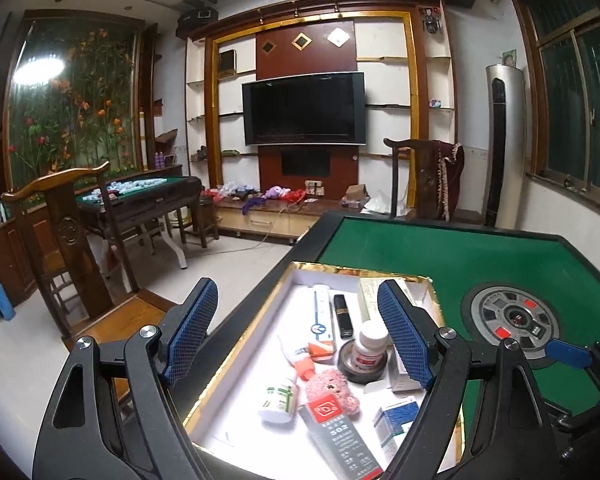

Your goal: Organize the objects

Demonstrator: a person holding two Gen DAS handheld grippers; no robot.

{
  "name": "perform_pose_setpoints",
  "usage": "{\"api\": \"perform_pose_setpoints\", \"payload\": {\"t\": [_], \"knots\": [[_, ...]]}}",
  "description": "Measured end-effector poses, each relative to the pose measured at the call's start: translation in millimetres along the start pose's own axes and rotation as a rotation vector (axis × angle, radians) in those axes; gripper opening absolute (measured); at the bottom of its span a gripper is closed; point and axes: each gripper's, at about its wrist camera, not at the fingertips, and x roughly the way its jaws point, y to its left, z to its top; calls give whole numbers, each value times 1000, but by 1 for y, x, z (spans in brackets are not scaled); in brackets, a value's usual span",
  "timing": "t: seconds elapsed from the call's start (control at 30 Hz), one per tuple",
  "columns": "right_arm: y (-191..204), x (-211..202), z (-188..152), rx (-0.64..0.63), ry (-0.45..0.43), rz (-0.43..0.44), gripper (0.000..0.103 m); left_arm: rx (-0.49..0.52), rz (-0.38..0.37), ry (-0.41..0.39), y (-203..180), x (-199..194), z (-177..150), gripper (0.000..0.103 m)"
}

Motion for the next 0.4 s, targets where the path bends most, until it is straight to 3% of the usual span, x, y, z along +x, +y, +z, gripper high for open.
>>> {"api": "perform_pose_setpoints", "payload": {"t": [0.07, 0.3, 0.4], "knots": [[0, 1, 0, 3, 3, 1, 103, 7, 18, -3, 1, -1, 0, 83], [0, 3, -1, 0, 9, 1, 103, -48, -67, 30, 16, 0, 2, 83], [-1, 3, -1, 0, 9, 0, 103, -42, -59, 41, 15, 2, 1, 83]]}}
